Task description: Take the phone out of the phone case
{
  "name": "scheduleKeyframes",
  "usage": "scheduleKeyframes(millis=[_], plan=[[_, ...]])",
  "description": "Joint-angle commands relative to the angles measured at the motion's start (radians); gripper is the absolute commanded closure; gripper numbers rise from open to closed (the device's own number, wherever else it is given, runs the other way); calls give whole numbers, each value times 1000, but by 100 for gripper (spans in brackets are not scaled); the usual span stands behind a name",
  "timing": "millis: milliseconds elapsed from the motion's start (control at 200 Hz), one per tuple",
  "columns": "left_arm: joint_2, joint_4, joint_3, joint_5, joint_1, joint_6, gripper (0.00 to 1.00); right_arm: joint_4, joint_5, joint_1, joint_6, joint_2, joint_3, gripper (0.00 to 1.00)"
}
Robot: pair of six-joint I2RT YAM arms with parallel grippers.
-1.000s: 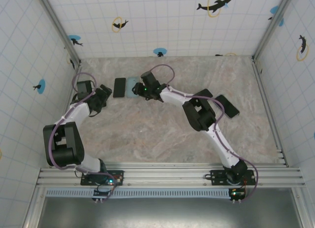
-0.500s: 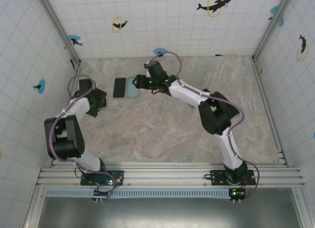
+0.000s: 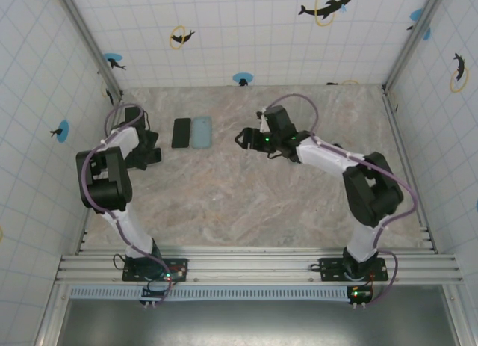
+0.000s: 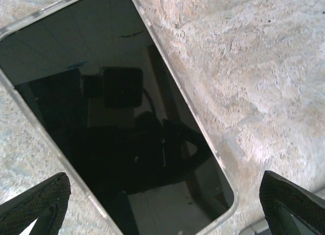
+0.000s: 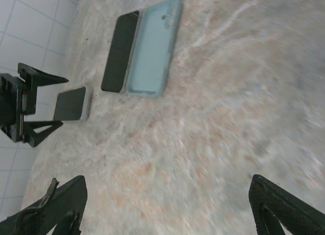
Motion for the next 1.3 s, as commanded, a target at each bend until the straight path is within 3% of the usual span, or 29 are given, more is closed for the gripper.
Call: scheduleKeyframes(millis=[0, 470, 1296], plan=[[43, -77, 65, -35, 14, -57, 2, 49, -30, -35, 15, -121, -97, 15], [150, -194, 143, -21, 36, -181, 2, 101, -104, -159, 115, -342, -390, 14], [87, -285, 126, 15, 38, -296, 2, 233, -211, -169, 187, -331, -445, 14]])
